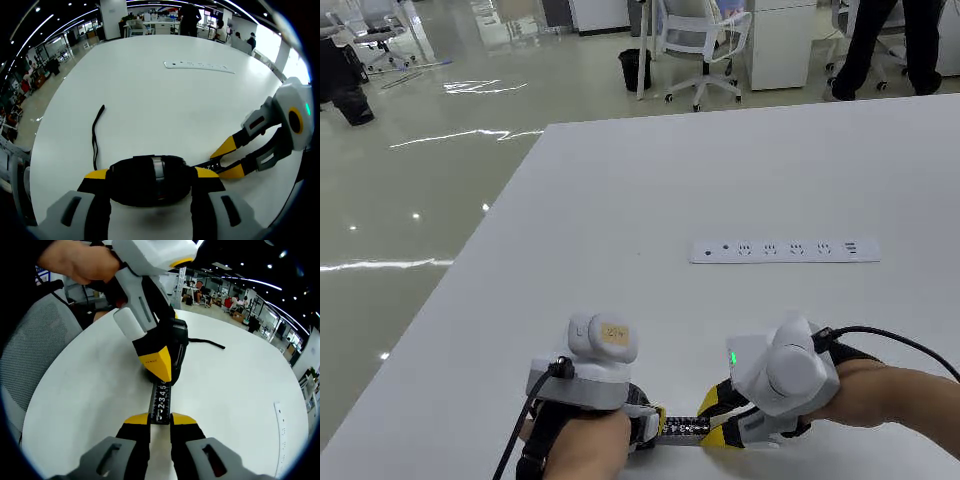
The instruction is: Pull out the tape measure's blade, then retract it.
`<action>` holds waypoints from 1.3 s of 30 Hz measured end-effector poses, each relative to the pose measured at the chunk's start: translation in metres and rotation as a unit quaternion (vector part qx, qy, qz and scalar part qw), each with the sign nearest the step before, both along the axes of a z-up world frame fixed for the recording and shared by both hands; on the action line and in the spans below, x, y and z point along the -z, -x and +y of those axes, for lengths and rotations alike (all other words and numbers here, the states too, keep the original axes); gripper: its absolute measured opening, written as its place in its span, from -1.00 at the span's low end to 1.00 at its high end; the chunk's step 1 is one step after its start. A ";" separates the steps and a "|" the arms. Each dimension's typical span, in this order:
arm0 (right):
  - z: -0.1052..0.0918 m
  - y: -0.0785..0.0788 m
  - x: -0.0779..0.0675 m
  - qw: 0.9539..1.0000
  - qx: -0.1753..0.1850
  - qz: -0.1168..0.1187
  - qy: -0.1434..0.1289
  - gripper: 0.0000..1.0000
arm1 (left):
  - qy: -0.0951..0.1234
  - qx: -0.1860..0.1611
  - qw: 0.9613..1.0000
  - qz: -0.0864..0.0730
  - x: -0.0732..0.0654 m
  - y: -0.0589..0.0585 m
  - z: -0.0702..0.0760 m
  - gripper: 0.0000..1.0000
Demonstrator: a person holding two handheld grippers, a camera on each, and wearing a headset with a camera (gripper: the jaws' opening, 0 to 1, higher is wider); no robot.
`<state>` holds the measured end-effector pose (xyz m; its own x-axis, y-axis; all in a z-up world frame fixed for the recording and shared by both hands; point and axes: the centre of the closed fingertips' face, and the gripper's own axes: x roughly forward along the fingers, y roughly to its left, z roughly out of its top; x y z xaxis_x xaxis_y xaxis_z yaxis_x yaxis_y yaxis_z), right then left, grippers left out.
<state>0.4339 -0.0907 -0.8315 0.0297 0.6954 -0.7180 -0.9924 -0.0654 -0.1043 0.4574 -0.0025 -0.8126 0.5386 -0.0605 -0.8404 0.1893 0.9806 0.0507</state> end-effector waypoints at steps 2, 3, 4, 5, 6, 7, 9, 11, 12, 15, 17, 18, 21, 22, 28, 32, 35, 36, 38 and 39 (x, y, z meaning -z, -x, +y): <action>0.001 0.000 0.000 1.000 0.000 0.000 0.000 -0.71 | 0.000 0.000 1.000 0.000 0.000 0.000 0.000 0.21; 0.001 0.000 0.000 1.000 0.000 0.001 0.000 -0.71 | 0.000 0.000 1.000 0.000 0.000 0.000 0.000 0.21; 0.002 0.000 0.000 1.000 0.000 0.000 0.000 -0.71 | 0.000 0.000 1.000 0.000 0.000 0.000 0.000 0.21; 0.002 0.000 0.000 1.000 0.000 0.000 0.000 -0.71 | 0.000 0.000 1.000 0.000 0.000 0.000 0.000 0.21; 0.002 0.001 0.000 1.000 -0.001 0.000 0.000 -0.71 | 0.000 0.000 1.000 0.000 0.000 0.000 0.000 0.21; 0.003 0.001 0.000 1.000 -0.001 0.000 0.000 -0.71 | 0.000 0.000 1.000 0.000 0.000 0.000 0.000 0.21; 0.004 0.001 0.000 1.000 -0.002 0.001 0.000 -0.71 | 0.000 0.000 1.000 0.000 0.000 0.001 0.000 0.21; 0.005 0.000 0.000 1.000 -0.002 0.001 0.000 -0.71 | 0.000 0.000 1.000 0.000 0.000 0.001 0.000 0.21; 0.006 0.000 0.000 1.000 -0.002 0.001 0.000 -0.71 | 0.000 0.001 1.000 0.001 0.000 0.001 0.000 0.21; 0.008 0.001 0.000 1.000 -0.003 0.002 -0.001 -0.71 | 0.000 0.001 1.000 0.001 0.000 0.001 0.000 0.21; 0.009 0.001 0.000 1.000 -0.003 0.003 -0.001 -0.71 | 0.000 0.001 1.000 0.001 0.000 0.001 0.000 0.21; 0.009 0.000 0.000 1.000 -0.003 0.003 -0.001 -0.71 | 0.000 0.001 1.000 0.001 0.000 0.001 0.000 0.21; 0.010 0.000 0.000 1.000 -0.004 0.003 0.000 -0.71 | -0.001 0.001 1.000 0.002 0.001 0.000 0.000 0.21; 0.011 0.000 0.000 1.000 -0.004 0.003 -0.001 -0.71 | -0.001 0.001 1.000 0.002 0.001 0.000 0.000 0.21; 0.013 0.000 0.000 1.000 -0.004 0.002 0.000 -0.71 | -0.001 0.001 1.000 0.002 0.001 0.000 0.000 0.21; 0.014 0.000 0.000 1.000 -0.004 0.002 0.000 -0.71 | -0.001 0.001 1.000 0.002 0.001 0.000 0.000 0.21; 0.015 0.000 0.001 1.000 -0.004 0.002 0.000 -0.71 | 0.000 0.000 1.000 0.002 0.001 0.000 0.000 0.21; 0.016 0.000 0.000 1.000 -0.005 0.002 0.000 -0.71 | 0.000 0.000 1.000 0.002 0.000 0.000 0.000 0.21; 0.016 0.000 0.000 1.000 -0.005 0.002 0.000 -0.72 | 0.001 0.000 1.000 0.001 0.000 0.000 0.000 0.21; 0.017 0.000 0.000 1.000 -0.005 0.001 0.000 -0.72 | 0.001 0.000 1.000 0.001 0.000 0.000 0.000 0.21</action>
